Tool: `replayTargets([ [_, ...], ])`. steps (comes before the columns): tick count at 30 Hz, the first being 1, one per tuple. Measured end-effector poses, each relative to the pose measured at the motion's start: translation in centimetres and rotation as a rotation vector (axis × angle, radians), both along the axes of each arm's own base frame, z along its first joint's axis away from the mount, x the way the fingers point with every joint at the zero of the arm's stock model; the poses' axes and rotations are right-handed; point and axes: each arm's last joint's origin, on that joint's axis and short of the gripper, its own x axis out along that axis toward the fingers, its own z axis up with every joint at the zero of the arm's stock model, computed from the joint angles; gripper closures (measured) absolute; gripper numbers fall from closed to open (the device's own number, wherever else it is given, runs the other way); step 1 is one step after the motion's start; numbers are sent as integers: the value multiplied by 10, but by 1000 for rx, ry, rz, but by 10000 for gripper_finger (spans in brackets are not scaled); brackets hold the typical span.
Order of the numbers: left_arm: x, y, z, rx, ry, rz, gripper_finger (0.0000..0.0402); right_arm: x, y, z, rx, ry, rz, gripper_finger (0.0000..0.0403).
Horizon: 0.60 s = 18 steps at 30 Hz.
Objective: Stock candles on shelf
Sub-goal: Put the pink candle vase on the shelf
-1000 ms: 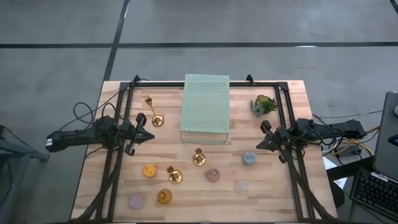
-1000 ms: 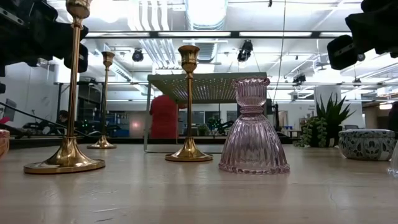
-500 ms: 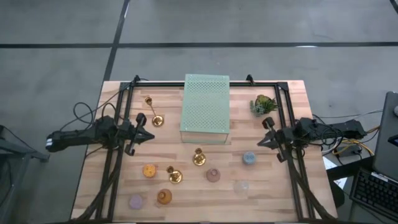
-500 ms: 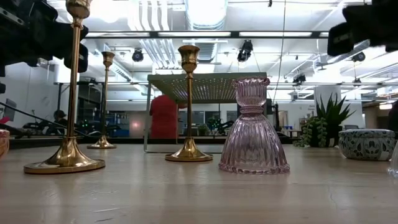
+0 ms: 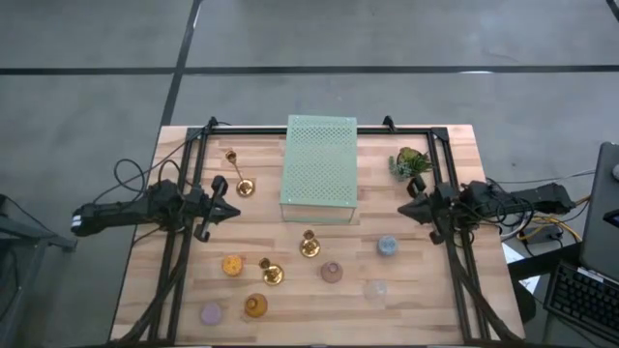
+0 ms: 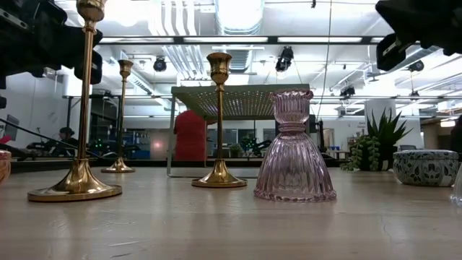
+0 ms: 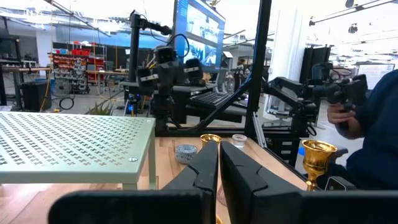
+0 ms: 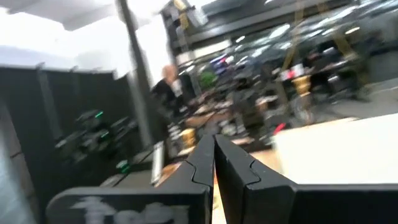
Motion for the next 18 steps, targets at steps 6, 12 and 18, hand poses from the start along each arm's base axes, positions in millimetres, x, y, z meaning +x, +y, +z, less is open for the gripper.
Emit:
replayTargets([
  [6,0,0,0,0,0,0,381,15,2,-9,8,101,21,394],
  [12,0,0,0,0,0,0,381,35,5,-4,1,230,21,394],
  [18,0,0,0,0,0,0,381,64,9,9,25,396,26,380],
])
